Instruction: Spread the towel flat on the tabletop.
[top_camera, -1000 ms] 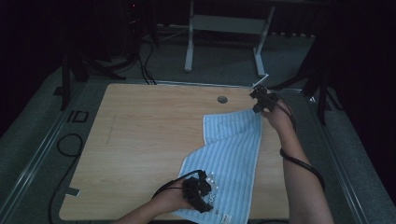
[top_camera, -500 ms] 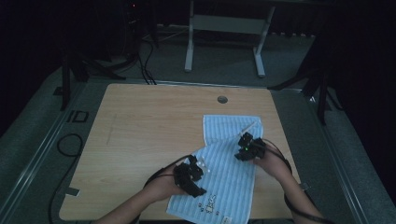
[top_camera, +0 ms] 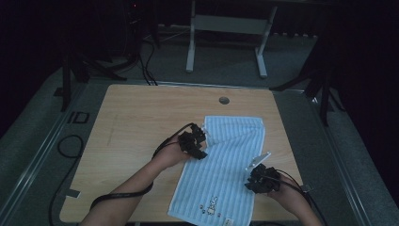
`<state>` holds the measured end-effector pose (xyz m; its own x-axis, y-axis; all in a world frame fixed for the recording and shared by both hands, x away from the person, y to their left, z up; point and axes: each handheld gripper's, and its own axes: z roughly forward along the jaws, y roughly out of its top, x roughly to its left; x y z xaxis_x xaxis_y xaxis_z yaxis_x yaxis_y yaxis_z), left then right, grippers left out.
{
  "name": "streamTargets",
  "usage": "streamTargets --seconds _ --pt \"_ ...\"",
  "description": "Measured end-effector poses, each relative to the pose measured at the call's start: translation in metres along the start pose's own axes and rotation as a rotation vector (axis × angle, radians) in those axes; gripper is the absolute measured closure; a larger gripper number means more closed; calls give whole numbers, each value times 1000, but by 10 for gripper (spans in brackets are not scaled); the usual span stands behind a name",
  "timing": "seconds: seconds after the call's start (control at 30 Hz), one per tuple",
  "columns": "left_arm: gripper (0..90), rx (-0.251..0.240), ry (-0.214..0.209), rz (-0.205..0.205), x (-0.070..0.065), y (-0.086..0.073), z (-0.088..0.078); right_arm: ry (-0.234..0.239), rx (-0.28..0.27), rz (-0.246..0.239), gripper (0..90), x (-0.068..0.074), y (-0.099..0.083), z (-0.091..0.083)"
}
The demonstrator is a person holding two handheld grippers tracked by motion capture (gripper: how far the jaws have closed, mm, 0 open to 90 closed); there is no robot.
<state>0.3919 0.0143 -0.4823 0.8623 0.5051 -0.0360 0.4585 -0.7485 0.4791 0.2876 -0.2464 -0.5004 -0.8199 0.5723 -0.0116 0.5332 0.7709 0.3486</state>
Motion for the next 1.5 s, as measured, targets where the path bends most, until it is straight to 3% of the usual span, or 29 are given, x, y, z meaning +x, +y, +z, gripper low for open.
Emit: streamTargets --seconds 0.17,0.27,0.37,0.47,0.53,0.57,0.6,0.67,0.8,0.93,0.97,1.0,1.03,1.07,1.13,1.23,1.33,1.4,1.5 --pt "542 34 84 1 23 24 25 5 -10 -5 690 3 -3 -1" --pt "521 49 64 0 30 34 39 -4 -1 -18 681 5 -5 2" --pt "502 90 65 55 30 41 52 -1 -10 -8 681 2 -7 3" --pt "505 135 62 60 30 42 65 -3 -6 -10 681 1 -8 2" --pt "600 131 22 45 32 41 67 -2 -8 -17 681 1 -9 1" --pt "703 133 12 50 32 41 67 -3 -9 -17 681 1 -9 0" --pt "834 151 33 68 31 41 66 -3 -13 -16 681 1 -10 0" --pt "858 159 50 76 33 40 61 -2 -15 -15 681 0 -11 -1" --pt "857 135 145 34 48 39 41 -5 -15 -16 682 -1 -9 -2" --pt "834 119 227 -72 71 32 19 -10 -18 -11 685 -2 -7 -4" --pt "784 119 227 -72 71 32 19 -10 -18 -11 685 -2 -7 -4" --pt "784 177 232 -114 82 24 12 -8 -20 -13 685 -2 -7 -4" --pt "597 204 235 -136 86 20 11 -9 -18 -9 684 -2 -6 -4" --pt "551 208 244 -153 89 16 8 -10 -18 -9 684 -3 -5 -4" --pt "551 178 262 -184 93 8 3 -7 -20 -9 685 -3 -4 -5" --pt "571 143 229 -188 88 1 0 -13 -26 -5 697 -4 -2 -6" --pt "571 84 169 -168 70 -6 0 -21 -22 -2 719 -6 0 -4" --pt "570 47 123 -145 54 -10 1 -25 -25 4 734 -8 1 -1" --pt "570 52 83 -70 31 -18 4 -23 -20 8 733 -8 2 3"
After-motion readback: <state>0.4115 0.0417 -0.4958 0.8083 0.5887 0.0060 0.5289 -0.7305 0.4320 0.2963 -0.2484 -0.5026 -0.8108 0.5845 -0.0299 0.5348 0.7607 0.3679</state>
